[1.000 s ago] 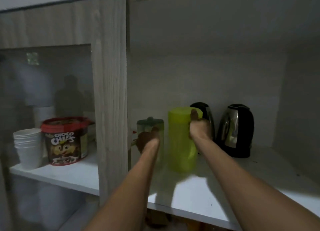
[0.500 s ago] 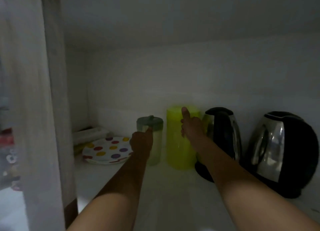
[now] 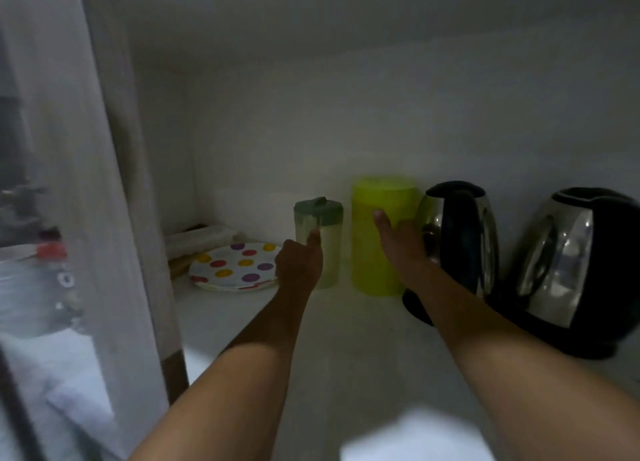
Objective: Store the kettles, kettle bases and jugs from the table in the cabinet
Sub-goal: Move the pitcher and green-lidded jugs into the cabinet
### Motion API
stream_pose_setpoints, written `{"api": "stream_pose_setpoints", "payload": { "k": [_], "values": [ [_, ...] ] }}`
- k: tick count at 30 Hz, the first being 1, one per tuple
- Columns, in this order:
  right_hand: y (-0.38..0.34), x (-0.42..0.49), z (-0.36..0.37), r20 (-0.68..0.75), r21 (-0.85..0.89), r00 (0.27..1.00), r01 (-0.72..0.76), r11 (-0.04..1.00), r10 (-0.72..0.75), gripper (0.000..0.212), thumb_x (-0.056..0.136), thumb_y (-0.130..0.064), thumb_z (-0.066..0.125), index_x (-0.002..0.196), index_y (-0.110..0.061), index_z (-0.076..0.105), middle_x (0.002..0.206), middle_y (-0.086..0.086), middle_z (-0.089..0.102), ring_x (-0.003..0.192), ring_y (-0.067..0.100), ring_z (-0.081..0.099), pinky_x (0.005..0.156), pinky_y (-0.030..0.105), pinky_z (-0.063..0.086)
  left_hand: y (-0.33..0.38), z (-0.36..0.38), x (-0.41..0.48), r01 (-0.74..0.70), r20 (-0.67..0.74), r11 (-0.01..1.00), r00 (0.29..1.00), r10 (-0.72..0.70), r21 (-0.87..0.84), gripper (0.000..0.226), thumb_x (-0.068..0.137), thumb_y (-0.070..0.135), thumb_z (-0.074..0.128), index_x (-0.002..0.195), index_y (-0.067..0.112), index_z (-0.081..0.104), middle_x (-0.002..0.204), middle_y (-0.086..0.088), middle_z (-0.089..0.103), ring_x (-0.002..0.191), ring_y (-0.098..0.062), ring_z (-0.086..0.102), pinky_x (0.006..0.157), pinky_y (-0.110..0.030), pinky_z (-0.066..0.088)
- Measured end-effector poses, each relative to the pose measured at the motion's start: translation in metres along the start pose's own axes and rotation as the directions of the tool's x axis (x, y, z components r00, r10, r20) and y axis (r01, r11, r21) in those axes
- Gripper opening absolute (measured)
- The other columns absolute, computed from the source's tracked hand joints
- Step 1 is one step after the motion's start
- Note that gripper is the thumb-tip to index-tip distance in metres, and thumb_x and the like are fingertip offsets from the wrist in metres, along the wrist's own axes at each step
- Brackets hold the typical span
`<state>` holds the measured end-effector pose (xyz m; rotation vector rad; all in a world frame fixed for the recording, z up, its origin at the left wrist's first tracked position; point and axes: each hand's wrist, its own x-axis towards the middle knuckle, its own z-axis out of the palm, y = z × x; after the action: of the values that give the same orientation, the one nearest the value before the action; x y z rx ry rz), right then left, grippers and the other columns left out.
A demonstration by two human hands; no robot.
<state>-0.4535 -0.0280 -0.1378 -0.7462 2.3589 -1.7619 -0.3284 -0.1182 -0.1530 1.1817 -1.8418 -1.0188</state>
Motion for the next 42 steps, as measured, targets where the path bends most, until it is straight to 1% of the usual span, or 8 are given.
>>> {"api": "stream_pose_setpoints", "payload": {
  "k": [4,9,13,16,21,27,30,42],
  "values": [
    [0.014,-0.067,-0.02,0.013,-0.119,1.0,0.005,0.993,-0.003,0.076,0.093,-0.055,0.051,0.143,0.001,0.041,0.143,0.02,0.051,0.127,0.038,0.052,0.101,0.043,0.045,-0.003,-0.025,-0.051,-0.11,0.056,0.992,0.993,0.107,0.054,0.061,0.099,0.047,0.041,0.132,-0.003,0.049,0.136,-0.025,0.051,0.126,-0.039,0.05,0.1,-0.039,0.04],
    [0.01,-0.169,-0.047,-0.064,-0.294,0.998,-0.004,0.956,-0.015,0.062,0.095,-0.05,0.05,0.133,0.0,0.053,0.136,0.024,0.056,0.123,0.039,0.055,0.091,0.035,0.044,-0.015,-0.066,-0.132,-0.2,0.12,0.978,0.974,0.192,0.062,0.051,0.1,0.042,0.041,0.134,0.006,0.052,0.14,-0.019,0.052,0.129,-0.034,0.049,0.101,-0.036,0.04],
    [0.005,-0.26,-0.053,-0.064,-0.297,0.998,-0.01,0.955,-0.009,0.057,0.094,-0.047,0.053,0.13,-0.003,0.051,0.133,0.022,0.059,0.123,0.039,0.055,0.1,0.04,0.044,-0.045,-0.107,-0.207,-0.243,0.149,0.969,0.96,0.235,0.037,0.047,0.1,0.04,0.044,0.125,0.003,0.06,0.127,-0.018,0.063,0.117,-0.034,0.059,0.087,-0.031,0.043],
    [-0.008,-0.316,-0.05,0.001,-0.302,1.0,0.013,0.953,-0.013,0.063,0.095,-0.049,0.051,0.138,-0.004,0.043,0.142,0.02,0.052,0.131,0.038,0.049,0.106,0.042,0.04,-0.061,-0.146,-0.246,-0.259,0.11,0.962,0.962,0.249,0.085,0.052,0.098,0.041,0.046,0.131,0.002,0.056,0.133,-0.021,0.058,0.122,-0.036,0.056,0.098,-0.037,0.045],
    [-0.053,-0.396,-0.034,0.111,-0.314,0.982,0.181,0.932,-0.153,0.064,0.097,-0.049,0.048,0.143,-0.006,0.038,0.146,0.017,0.048,0.134,0.035,0.046,0.104,0.04,0.039,-0.076,-0.228,-0.288,-0.261,-0.058,0.956,0.961,0.271,0.134,0.047,0.098,0.04,0.046,0.126,0.004,0.059,0.128,-0.016,0.06,0.115,-0.031,0.058,0.095,-0.039,0.045],
    [-0.07,-0.495,0.028,0.349,-0.199,0.908,0.312,0.929,-0.23,0.06,0.097,-0.048,0.049,0.138,-0.005,0.045,0.143,0.019,0.051,0.129,0.036,0.05,0.101,0.041,0.042,-0.145,-0.335,-0.358,-0.066,-0.261,0.976,0.958,0.121,0.21,0.041,0.097,0.036,0.048,0.12,0.004,0.061,0.127,-0.018,0.059,0.116,-0.032,0.056,0.09,-0.034,0.043],
    [-0.066,-0.556,0.065,0.454,-0.15,0.868,0.295,0.943,-0.2,0.054,0.095,-0.047,0.052,0.13,-0.006,0.051,0.134,0.02,0.057,0.121,0.037,0.055,0.099,0.042,0.045,-0.189,-0.387,-0.399,0.071,-0.298,0.966,0.955,0.006,0.249,0.046,0.098,0.037,0.046,0.128,0.005,0.056,0.133,-0.018,0.055,0.121,-0.034,0.054,0.099,-0.041,0.045],
    [-0.137,-0.806,0.226,0.784,-0.016,0.551,0.479,0.878,-0.286,0.061,0.098,-0.049,0.045,0.14,-0.006,0.042,0.143,0.02,0.05,0.13,0.037,0.048,0.103,0.042,0.04,-0.351,-0.663,-0.506,0.474,-0.655,0.861,0.712,-0.251,0.185,0.044,0.097,0.035,0.047,0.127,0.004,0.057,0.134,-0.019,0.055,0.121,-0.037,0.053,0.095,-0.04,0.044]
  ]
}}
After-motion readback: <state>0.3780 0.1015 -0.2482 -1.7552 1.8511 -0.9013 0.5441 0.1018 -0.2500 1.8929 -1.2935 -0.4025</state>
